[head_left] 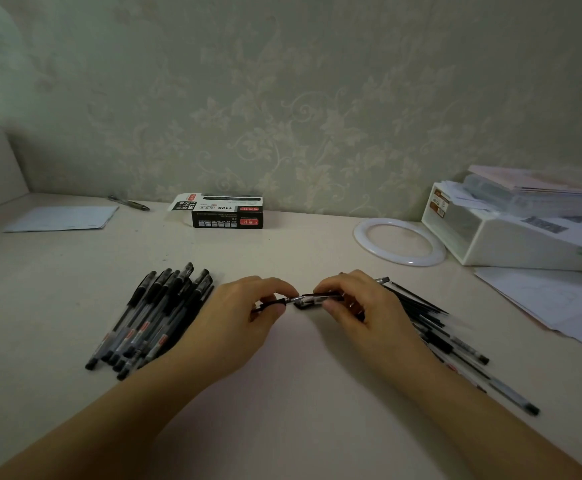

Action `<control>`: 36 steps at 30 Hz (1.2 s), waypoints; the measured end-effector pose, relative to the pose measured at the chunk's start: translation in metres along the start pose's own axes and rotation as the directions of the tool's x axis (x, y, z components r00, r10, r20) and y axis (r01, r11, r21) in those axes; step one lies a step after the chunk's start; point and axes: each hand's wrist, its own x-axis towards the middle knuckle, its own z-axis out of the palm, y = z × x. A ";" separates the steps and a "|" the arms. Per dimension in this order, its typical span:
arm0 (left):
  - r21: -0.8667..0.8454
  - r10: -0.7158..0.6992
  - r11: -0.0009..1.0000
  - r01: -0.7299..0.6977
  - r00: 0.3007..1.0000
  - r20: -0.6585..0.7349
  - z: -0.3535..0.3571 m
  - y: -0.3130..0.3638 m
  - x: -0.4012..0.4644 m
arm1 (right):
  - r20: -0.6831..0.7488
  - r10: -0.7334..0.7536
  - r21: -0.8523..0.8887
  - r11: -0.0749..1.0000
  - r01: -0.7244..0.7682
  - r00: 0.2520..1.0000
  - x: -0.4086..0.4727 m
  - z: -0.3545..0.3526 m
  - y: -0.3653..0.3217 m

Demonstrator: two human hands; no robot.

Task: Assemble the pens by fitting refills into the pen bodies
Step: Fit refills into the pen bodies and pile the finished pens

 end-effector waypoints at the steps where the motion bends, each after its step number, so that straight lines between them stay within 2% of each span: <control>1: -0.003 -0.001 1.000 0.001 1.000 -0.002 0.000 0.000 0.000 | -0.005 0.006 0.000 1.000 -0.006 1.000 0.000 0.000 0.001; 16: -0.027 0.012 1.000 -0.010 0.998 0.060 -0.001 0.005 -0.001 | 0.092 -0.037 0.031 0.999 0.035 0.995 -0.002 0.004 -0.002; 25: -0.016 -0.031 0.999 0.031 0.999 0.021 -0.002 0.000 0.001 | -0.032 0.056 0.096 0.994 -0.052 0.998 0.001 0.000 0.005; 36: -0.055 0.013 0.998 -0.010 0.999 0.053 -0.001 0.008 -0.002 | 0.084 0.074 0.214 0.973 -0.091 0.994 -0.003 0.005 -0.001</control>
